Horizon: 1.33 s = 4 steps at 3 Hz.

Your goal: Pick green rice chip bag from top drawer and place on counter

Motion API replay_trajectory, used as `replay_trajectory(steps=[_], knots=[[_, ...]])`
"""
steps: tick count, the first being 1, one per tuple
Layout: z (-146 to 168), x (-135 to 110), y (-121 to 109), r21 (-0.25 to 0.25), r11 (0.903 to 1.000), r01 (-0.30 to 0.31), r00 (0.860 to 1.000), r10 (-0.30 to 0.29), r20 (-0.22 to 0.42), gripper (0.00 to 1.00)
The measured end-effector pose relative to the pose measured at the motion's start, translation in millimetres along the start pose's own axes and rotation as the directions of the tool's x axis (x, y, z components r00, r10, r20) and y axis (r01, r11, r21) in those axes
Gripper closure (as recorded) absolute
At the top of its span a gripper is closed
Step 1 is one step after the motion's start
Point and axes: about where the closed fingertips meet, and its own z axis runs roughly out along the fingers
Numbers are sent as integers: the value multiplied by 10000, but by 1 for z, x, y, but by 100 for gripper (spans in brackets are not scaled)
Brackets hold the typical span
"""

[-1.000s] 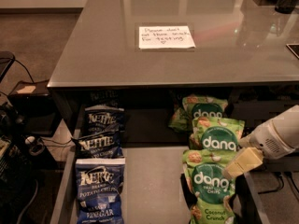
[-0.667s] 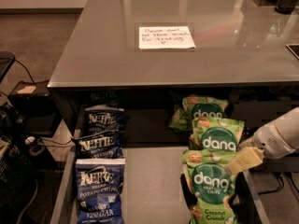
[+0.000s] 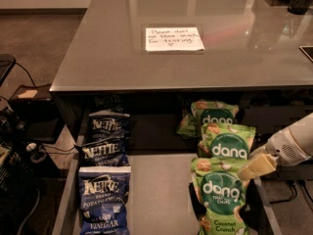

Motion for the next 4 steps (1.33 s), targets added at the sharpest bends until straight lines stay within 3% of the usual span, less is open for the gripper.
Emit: replay_trajectory(steps=[2,4], knots=[[-12,5,7,-71,10000,-28,10000,28,-17,39],[-55,-3,38,82,9996,285,9996,-285,-10,33]])
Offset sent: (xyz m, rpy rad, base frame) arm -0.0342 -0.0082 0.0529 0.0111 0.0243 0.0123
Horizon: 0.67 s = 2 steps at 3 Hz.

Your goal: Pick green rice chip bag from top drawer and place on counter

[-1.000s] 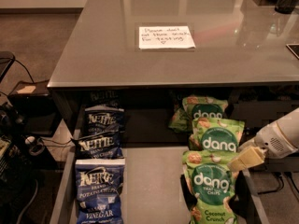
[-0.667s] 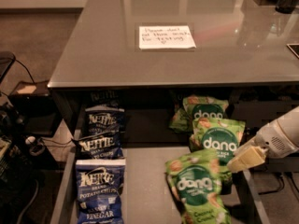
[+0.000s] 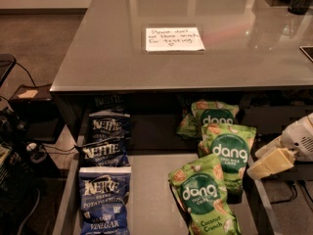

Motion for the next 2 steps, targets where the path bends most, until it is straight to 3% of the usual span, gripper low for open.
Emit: replay_trajectory(steps=[2], knots=[[8,-11,35,-497,9982,334,9985,-312,445,30]])
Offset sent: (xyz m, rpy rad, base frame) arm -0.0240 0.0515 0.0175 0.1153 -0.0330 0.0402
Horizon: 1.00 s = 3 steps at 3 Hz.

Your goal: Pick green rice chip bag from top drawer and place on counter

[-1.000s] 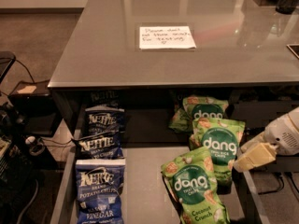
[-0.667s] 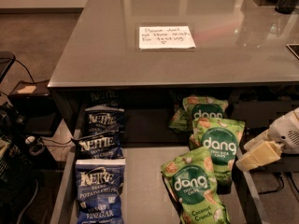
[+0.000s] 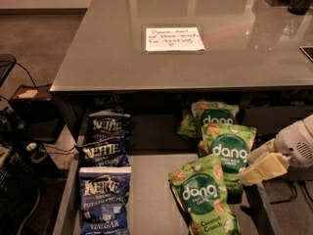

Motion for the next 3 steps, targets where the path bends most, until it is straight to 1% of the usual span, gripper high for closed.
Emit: replay_trajectory(steps=[1,2,3], knots=[[15,-14,17,-186,9993,324,9989,-317,357,29],[32,-31,28,-233,9964,817,9948,-801,632,28],[48,-46,30,-328,9916,1248,9893,-1219,808,25]])
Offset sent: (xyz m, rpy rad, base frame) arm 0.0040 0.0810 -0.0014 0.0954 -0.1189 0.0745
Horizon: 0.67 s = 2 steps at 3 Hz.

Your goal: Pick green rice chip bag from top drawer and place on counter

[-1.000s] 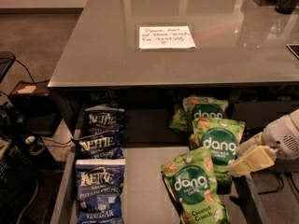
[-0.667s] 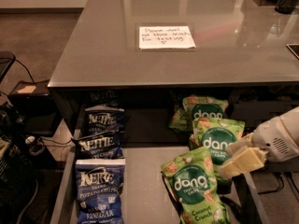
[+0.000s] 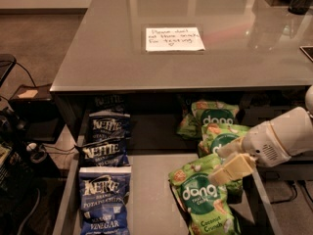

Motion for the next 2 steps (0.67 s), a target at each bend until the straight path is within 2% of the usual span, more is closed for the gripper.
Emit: replay_trajectory(steps=[2], knots=[[38,-17,-10,-599,9955,739,9972,-735,95,24]])
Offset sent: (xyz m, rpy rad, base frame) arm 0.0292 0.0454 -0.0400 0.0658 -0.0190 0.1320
